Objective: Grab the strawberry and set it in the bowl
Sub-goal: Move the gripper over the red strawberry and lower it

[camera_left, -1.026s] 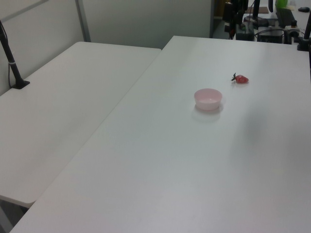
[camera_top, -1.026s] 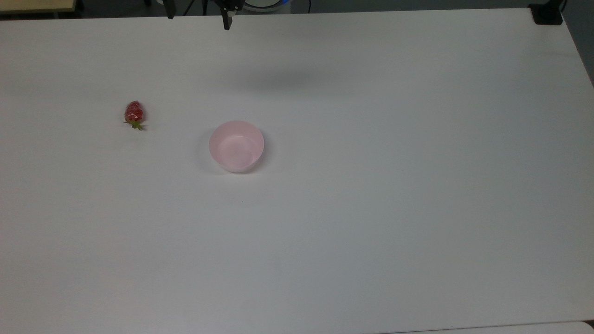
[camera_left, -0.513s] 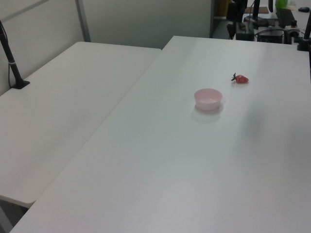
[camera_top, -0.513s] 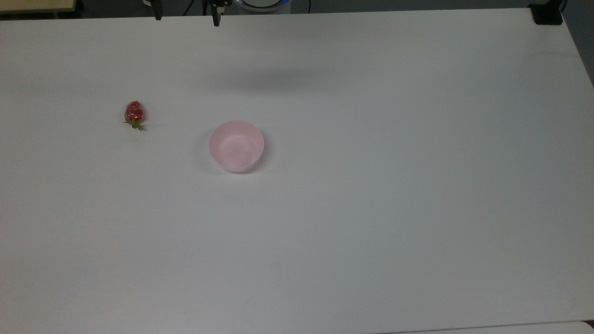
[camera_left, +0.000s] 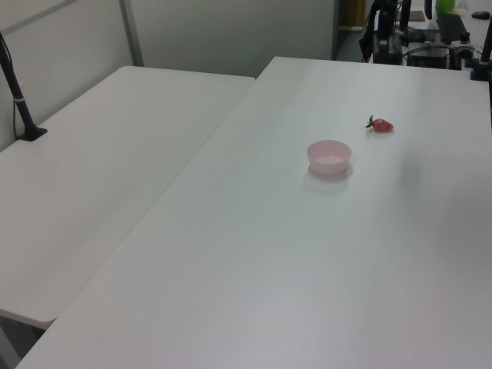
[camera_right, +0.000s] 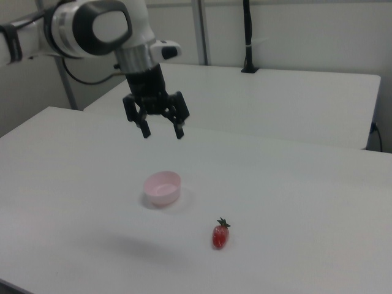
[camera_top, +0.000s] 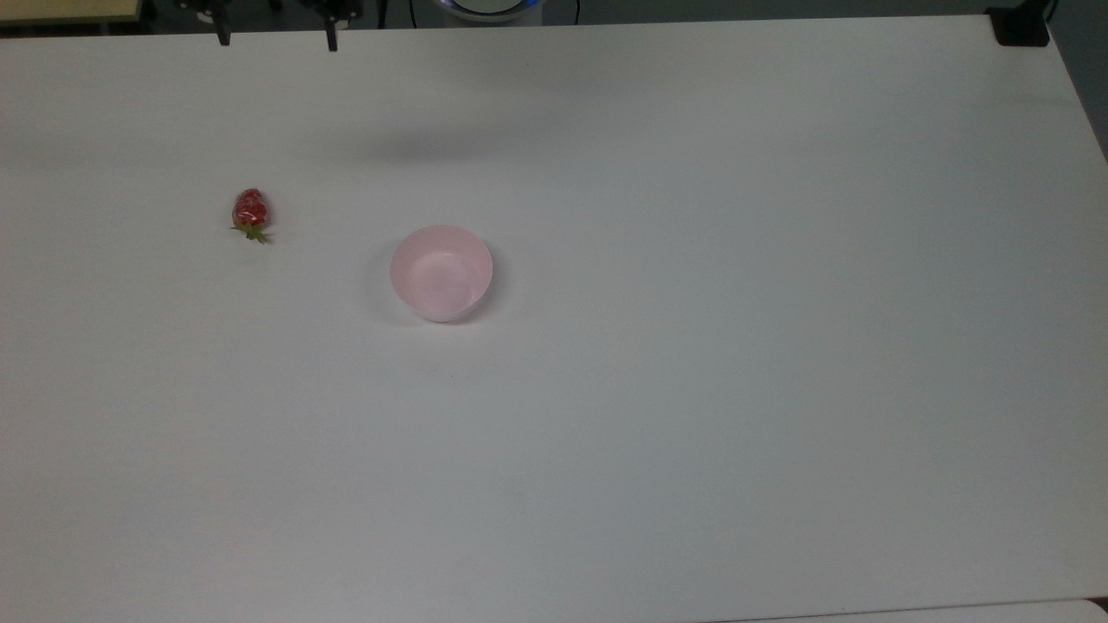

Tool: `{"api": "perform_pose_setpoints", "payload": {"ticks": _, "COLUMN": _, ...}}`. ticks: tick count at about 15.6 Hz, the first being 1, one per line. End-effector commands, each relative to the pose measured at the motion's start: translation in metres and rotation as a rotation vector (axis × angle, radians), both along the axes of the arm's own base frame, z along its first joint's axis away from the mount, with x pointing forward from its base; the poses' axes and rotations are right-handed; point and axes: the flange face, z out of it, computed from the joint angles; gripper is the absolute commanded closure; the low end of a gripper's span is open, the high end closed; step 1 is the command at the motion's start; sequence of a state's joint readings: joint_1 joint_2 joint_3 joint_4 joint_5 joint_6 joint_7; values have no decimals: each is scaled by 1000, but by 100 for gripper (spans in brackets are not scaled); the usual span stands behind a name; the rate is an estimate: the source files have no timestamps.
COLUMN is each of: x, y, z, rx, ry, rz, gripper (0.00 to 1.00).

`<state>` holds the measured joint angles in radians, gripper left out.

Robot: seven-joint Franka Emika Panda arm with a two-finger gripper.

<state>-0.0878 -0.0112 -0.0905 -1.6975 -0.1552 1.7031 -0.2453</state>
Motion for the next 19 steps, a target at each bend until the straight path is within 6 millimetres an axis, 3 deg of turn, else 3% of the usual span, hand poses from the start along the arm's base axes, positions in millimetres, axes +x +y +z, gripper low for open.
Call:
{"api": "perform_pose_setpoints", "payload": {"ticks": 1, "x": -12, "y": -39, "z": -45, "rx": -33, "ry": -17, "rz": -22, "gripper": 0}}
{"api": "perform_pose_setpoints", "payload": {"ticks": 4, "x": -17, "y": -78, "z": -90, "rx": -45, "ry": -55, "rz": -66, "gripper": 0}}
{"api": "perform_pose_setpoints", "payload": {"ticks": 7, "x": -14, "y": -97, "z": -138, "rx": -50, "ry": -59, "rz": -82, "gripper": 0}}
{"api": "perform_pose_setpoints", "payload": {"ticks": 10, "x": -3, "y": -104, "z": -184, "rx": -52, "ry": -16, "rz": -76, "gripper": 4}}
{"api": "perform_pose_setpoints", "payload": {"ticks": 13, "x": 3, "y": -110, "z": -218, "rx": -56, "ry": -3, "rz": -78, "gripper": 0}}
{"api": "perform_pose_setpoints", "payload": {"ticks": 19, "x": 9, "y": -111, "z": -259, "rx": -57, "ry": 28, "rz": -67, "gripper": 5}}
